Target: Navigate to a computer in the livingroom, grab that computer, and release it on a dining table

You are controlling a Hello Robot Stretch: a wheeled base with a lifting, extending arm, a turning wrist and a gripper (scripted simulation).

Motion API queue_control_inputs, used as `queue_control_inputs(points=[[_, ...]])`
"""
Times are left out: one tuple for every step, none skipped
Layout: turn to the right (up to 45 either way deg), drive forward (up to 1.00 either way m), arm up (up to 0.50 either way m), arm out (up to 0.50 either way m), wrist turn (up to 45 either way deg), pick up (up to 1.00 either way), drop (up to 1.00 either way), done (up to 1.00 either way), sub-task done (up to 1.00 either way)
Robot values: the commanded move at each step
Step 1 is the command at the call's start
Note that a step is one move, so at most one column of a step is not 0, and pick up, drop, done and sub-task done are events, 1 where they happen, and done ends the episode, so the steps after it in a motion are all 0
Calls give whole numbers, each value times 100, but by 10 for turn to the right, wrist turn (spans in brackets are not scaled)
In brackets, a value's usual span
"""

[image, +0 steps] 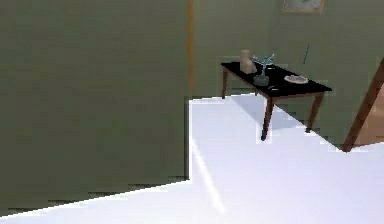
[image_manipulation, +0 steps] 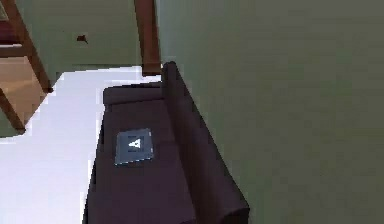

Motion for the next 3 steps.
queue_control_inputs(points=[[0, 50, 0, 0, 0, 0, 0, 0, 0], [270, 0, 0, 0, 0, 0, 0, 0, 0], [30, 0, 0, 0, 0, 0, 0, 0, 0]])
